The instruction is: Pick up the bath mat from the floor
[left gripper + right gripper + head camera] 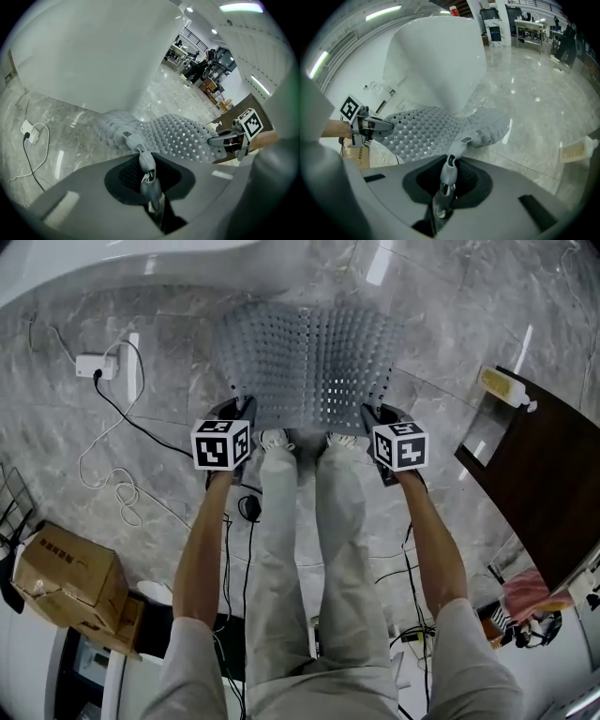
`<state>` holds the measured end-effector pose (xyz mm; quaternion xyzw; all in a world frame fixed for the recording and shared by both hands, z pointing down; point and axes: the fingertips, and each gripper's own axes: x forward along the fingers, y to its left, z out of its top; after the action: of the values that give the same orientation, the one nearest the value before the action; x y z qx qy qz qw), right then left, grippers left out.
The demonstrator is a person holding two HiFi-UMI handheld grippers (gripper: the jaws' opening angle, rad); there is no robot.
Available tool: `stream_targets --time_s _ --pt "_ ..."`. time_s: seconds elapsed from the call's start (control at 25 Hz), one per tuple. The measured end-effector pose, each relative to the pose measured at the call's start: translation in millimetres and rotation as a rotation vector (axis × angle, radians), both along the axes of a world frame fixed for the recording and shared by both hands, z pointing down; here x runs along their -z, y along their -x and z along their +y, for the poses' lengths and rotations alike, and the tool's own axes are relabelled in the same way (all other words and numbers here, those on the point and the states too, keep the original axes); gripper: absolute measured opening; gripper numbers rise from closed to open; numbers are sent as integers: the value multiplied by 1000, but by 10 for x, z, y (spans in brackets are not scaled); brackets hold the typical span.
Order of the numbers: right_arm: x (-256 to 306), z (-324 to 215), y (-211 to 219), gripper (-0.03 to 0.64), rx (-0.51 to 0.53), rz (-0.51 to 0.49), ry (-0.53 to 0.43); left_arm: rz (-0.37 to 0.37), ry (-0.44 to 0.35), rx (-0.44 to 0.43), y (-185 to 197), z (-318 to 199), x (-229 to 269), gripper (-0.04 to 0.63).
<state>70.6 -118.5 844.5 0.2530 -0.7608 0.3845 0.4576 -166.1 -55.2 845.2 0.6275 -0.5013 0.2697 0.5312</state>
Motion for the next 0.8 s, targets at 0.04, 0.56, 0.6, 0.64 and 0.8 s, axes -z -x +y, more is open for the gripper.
stream_targets --time_s 0.04,0.56,0.6,0.64,0.8 --pt "57 5 28 49 1 -6 -3 -2 -5 -1 11 5 56 49" --pt "895 54 239 49 36 -47 -81 -29 -74 3 43 62 825 49" --pt "950 50 246 49 33 -47 -85 -31 -80 3 34 58 877 49" --pt "1003 45 257 49 30 -46 -89 -33 -86 2 27 55 927 49" --pt "1221 40 293 49 12 -54 -101 -38 -102 16 25 64 1144 49"
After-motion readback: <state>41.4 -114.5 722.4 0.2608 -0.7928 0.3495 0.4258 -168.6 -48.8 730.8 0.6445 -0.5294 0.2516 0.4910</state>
